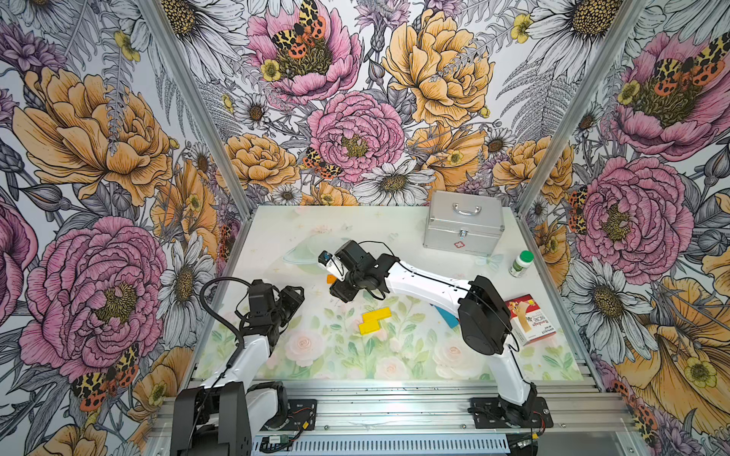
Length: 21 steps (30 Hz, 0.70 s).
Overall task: Assemble the letter p with building blocks
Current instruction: Place the building block at the center of the board.
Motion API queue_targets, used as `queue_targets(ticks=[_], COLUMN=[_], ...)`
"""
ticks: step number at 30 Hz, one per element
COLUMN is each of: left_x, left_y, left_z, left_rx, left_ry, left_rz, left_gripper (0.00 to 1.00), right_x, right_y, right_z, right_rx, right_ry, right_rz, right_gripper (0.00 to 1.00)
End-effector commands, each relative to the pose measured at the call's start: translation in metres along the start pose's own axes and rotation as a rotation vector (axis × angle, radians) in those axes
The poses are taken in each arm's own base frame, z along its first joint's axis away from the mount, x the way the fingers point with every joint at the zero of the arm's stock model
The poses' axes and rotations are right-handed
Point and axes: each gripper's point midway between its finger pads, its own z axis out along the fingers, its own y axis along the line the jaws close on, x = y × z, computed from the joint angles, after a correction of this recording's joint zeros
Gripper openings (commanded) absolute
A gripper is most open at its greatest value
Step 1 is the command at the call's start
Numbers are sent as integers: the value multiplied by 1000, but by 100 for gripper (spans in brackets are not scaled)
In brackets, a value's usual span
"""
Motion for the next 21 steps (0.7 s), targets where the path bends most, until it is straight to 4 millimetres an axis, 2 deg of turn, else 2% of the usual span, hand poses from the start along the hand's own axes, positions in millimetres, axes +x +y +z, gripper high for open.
queue_targets(ticks=[1, 7, 11, 14, 21], left_x=[-8, -9, -8, -7, -7], left_y=[-6, -3, -1, -1, -4], left_z=[-3, -4, -4, -3, -4], left_rx=[45, 46, 44, 48, 66], left_ry=[-17, -16, -13, -9, -13], left_rz=[-36, -42, -40, -36, -33], left_gripper=[58, 58, 58, 58, 58], right_x=[7, 2, -1, 2, 10], right_y=[13, 29, 35, 35, 37], right_z=[25, 42, 51, 58, 71], right_rx=[-48, -11, -15, -17, -28], right_ry=[26, 20, 18, 26, 45], right_rz=[-32, -106, -113, -107, -98], right_gripper=[14, 18, 29, 35, 42])
